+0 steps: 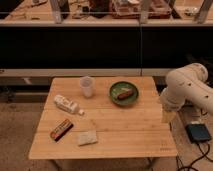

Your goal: Pick up the ceramic cup

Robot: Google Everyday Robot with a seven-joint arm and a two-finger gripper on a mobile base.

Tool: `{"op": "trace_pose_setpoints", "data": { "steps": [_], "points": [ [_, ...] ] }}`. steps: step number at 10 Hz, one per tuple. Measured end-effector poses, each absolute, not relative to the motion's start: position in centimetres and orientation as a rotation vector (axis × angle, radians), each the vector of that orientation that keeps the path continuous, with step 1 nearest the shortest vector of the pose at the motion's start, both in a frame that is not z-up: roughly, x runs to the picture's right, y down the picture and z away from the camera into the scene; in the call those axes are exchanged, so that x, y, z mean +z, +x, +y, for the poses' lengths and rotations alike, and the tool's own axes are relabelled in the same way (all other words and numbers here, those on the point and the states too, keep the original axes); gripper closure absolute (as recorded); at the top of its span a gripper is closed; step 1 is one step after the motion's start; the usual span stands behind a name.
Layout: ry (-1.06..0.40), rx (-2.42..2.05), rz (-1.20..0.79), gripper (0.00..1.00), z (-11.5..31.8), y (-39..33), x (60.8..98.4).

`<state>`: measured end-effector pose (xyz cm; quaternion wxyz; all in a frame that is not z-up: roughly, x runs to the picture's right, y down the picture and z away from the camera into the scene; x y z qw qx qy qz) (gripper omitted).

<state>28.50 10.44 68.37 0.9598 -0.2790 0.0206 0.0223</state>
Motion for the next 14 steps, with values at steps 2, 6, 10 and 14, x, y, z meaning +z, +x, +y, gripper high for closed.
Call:
{"op": "trace_pose_setpoints", "data": {
  "steps": [2, 6, 10, 14],
  "points": [
    [-0.566, 0.045, 0.042, 0.35, 10.4, 28.5, 68.4],
    [-0.566, 0.045, 0.042, 0.35, 10.4, 28.5, 68.4],
    [-0.563, 0.045, 0.042, 0.35, 10.4, 28.5, 68.4],
    [-0.416, -0.164, 0.033, 0.35, 5.3, 28.1, 71.0]
  ]
}}
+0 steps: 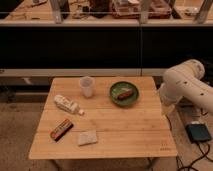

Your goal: Pick up the ceramic cup

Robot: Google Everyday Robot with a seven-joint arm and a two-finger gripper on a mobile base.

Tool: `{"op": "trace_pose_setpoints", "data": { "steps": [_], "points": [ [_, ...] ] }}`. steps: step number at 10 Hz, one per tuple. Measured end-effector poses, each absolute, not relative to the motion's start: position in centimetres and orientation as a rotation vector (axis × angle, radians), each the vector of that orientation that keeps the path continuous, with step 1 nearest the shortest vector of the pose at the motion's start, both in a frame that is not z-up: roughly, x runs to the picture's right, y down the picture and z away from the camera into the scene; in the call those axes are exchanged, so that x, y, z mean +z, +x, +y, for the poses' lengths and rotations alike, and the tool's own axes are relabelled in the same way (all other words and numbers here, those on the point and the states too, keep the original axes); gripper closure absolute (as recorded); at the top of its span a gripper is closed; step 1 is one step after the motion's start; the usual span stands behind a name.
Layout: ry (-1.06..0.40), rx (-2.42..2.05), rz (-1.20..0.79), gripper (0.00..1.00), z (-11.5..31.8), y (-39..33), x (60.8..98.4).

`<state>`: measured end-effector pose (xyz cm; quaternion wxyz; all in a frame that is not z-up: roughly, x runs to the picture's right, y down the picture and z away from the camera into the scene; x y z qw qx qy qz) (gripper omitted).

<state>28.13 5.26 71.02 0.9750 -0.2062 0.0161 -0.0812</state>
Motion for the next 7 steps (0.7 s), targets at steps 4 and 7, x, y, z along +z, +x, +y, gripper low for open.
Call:
{"op": "trace_pose_setpoints", "data": {
  "steps": [4, 7],
  "points": [
    [-0.24, -0.495, -0.202, 0.35, 0.8, 21.1, 71.4],
    [-0.111, -0.734, -0.484, 0.35, -0.5, 14.6, 71.3]
  ]
}}
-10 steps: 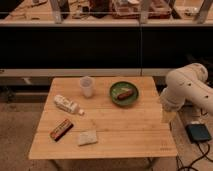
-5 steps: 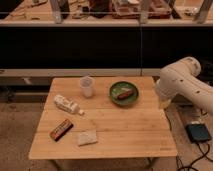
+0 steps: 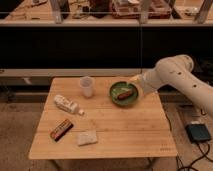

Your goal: Pick up the ceramic cup

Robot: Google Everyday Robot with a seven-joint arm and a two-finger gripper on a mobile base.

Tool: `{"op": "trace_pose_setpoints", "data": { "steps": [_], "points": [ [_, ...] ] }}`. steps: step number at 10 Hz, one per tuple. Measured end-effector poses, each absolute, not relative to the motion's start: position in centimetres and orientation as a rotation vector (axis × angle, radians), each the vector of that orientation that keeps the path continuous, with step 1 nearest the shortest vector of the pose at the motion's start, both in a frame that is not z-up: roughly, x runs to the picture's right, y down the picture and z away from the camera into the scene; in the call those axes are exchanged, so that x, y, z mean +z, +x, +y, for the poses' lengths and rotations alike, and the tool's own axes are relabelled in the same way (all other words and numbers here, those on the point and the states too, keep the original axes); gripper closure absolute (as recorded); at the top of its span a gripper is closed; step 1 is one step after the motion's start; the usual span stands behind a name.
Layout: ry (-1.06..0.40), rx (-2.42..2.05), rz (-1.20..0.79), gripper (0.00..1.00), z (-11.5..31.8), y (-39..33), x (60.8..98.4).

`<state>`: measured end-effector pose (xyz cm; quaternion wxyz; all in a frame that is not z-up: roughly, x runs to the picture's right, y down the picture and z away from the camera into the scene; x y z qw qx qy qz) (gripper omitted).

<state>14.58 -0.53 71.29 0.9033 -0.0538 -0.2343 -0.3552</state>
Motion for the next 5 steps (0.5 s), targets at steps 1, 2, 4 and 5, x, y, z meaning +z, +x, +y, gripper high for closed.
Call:
{"op": "trace_pose_setpoints", "data": {
  "steps": [1, 2, 4, 5],
  "points": [
    [-0.091, -0.787, -0.55, 0.35, -0.4, 13.5, 71.3],
    [-0.074, -0.848, -0.618, 0.35, 0.0, 12.8, 71.6],
    [-0.071, -0.915, -0.677, 0.35, 0.5, 12.4, 72.5],
    [-0.08, -0.943, -0.688, 0.35, 0.5, 12.4, 73.3]
  ]
}}
